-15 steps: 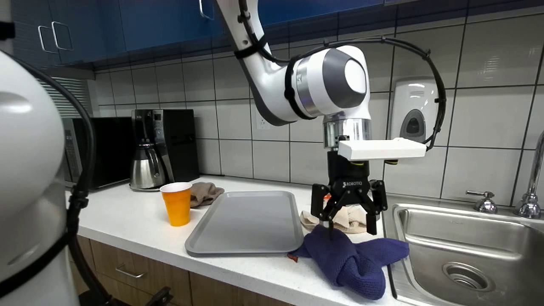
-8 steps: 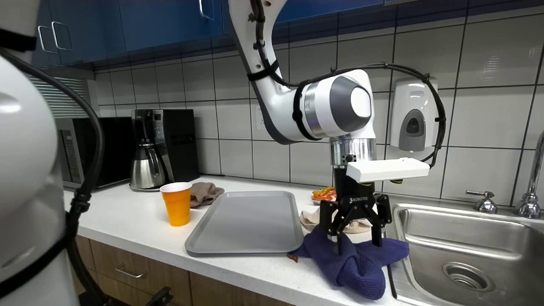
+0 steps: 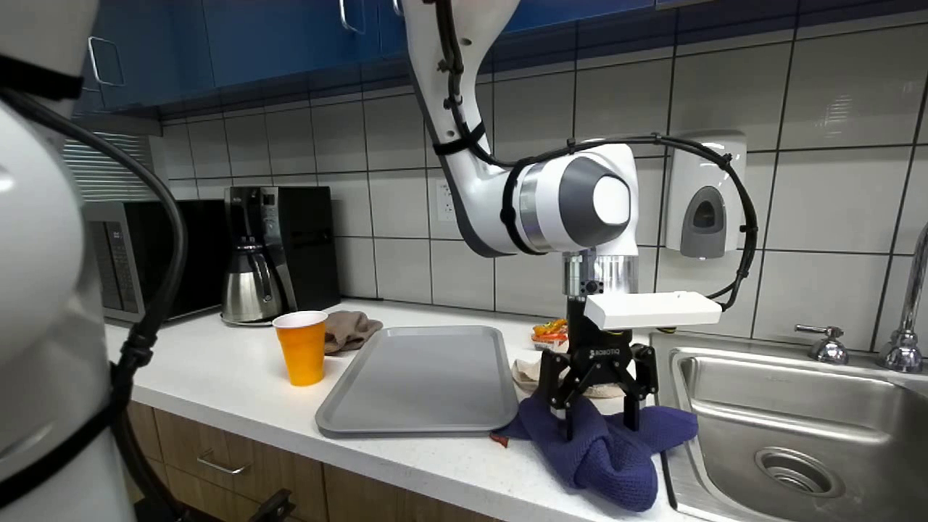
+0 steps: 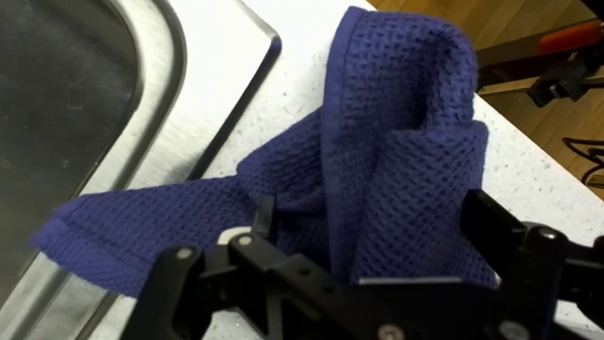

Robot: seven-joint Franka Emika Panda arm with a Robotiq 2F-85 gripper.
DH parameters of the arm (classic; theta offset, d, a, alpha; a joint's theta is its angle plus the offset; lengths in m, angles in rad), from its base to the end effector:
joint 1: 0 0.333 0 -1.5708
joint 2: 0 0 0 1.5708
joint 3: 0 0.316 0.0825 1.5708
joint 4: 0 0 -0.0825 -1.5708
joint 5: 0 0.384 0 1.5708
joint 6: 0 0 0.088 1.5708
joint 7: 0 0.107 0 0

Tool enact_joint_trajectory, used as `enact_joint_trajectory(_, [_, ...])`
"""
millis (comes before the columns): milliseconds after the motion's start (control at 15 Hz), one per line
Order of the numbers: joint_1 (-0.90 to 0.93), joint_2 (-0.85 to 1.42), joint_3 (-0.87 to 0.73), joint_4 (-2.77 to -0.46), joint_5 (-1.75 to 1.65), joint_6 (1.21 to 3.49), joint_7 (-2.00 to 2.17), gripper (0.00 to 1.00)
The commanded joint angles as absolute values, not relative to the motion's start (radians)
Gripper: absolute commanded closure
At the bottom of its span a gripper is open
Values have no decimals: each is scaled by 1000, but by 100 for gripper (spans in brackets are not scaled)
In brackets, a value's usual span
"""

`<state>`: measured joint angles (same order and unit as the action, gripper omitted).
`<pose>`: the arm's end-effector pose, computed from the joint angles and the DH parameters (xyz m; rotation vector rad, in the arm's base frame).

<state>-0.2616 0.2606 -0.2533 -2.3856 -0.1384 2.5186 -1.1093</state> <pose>0.4258 -0.2444 0.2052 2.9236 1.0941 -0.2897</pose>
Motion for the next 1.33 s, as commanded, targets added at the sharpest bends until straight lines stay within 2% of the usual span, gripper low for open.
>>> enact_joint_trajectory(0, [-291,272,-234,-2363,-146,2484,-1109,0])
enact_joint_trajectory(1267, [-287,248,-233,-2433,-184,2529,-1119,0])
